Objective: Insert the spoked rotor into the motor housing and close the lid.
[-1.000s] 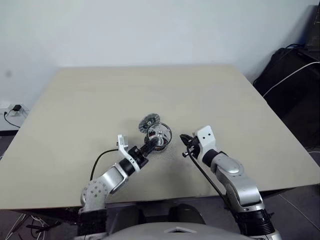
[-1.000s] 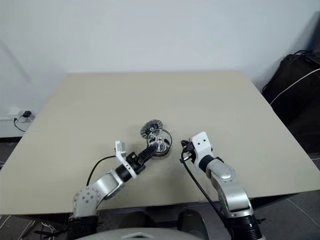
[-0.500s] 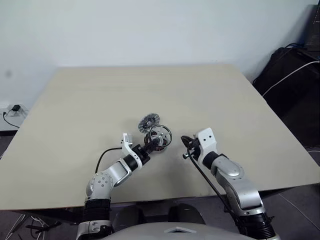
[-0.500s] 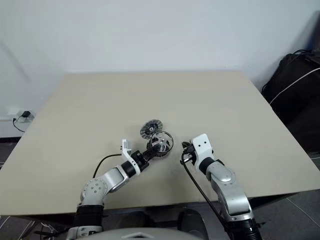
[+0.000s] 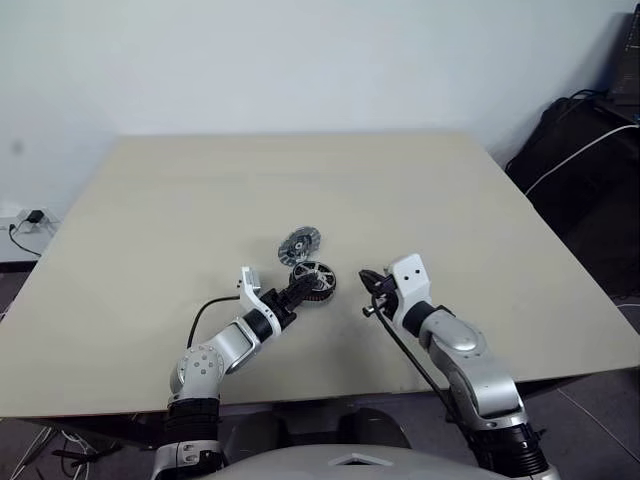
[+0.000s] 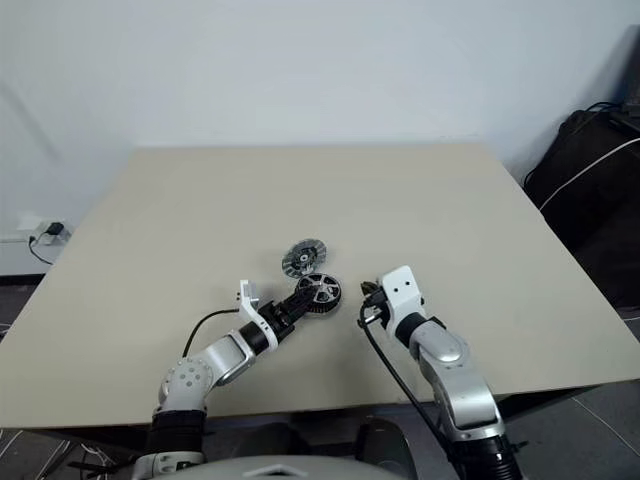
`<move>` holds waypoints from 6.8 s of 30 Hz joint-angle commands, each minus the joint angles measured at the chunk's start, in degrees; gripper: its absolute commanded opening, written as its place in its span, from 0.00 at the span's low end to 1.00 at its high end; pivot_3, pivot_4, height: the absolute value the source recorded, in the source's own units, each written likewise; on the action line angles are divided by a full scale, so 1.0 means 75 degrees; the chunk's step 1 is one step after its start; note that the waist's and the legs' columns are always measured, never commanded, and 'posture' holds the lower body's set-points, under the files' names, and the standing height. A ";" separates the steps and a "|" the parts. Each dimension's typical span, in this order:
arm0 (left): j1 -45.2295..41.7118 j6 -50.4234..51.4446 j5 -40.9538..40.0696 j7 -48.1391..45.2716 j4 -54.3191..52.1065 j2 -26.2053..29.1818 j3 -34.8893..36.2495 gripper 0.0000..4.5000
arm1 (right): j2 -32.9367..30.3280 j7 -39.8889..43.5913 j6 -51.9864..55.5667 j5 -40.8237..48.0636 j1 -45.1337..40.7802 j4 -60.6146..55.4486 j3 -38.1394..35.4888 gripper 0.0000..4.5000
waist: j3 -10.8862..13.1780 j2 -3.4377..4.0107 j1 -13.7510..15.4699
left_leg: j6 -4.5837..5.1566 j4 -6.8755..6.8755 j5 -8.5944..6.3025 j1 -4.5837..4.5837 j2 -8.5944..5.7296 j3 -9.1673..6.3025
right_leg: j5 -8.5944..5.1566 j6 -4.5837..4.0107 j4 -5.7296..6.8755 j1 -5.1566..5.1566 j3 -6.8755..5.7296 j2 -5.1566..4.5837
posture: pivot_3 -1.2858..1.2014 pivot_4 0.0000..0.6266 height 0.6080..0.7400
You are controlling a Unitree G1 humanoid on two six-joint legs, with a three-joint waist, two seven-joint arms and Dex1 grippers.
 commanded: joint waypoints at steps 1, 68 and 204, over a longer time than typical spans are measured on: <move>0.0182 0.0022 0.0159 0.0043 -0.0362 0.0097 -0.0055 0.89 | 0.0009 0.0002 -0.0099 0.0058 -0.0124 -0.0219 -0.0052 0.02 | -0.0003 0.0005 -0.0006 | 0.0000 0.0001 0.0000 0.0000 0.0000 0.0000 | 0.0001 0.0002 0.0000 0.0000 0.0000 -0.0001 | 0.52 0.00 1.00; 0.2075 -0.6114 0.5970 -0.0345 -0.0914 0.1310 -0.2126 0.00 | -0.1676 0.4197 -0.0211 -0.2052 -0.3986 0.1794 0.3950 0.49 | 0.0008 0.0030 0.0009 | 0.0016 0.0028 -0.0001 -0.0105 0.0008 0.0017 | 0.0045 -0.0009 0.0016 -0.0111 -0.0019 -0.0006 | 0.52 0.00 1.00; 0.2303 -0.5901 0.5937 -0.0424 -0.0738 0.0896 -0.2027 0.00 | -0.1364 0.4022 0.4602 -0.2002 -0.2764 -0.0868 0.2899 0.02 | -0.0038 -0.0016 0.0198 | 0.0055 0.0114 -0.0025 -0.0145 0.0020 0.0017 | 0.0073 -0.0030 0.0016 -0.0112 -0.0035 -0.0025 | 0.52 0.00 1.00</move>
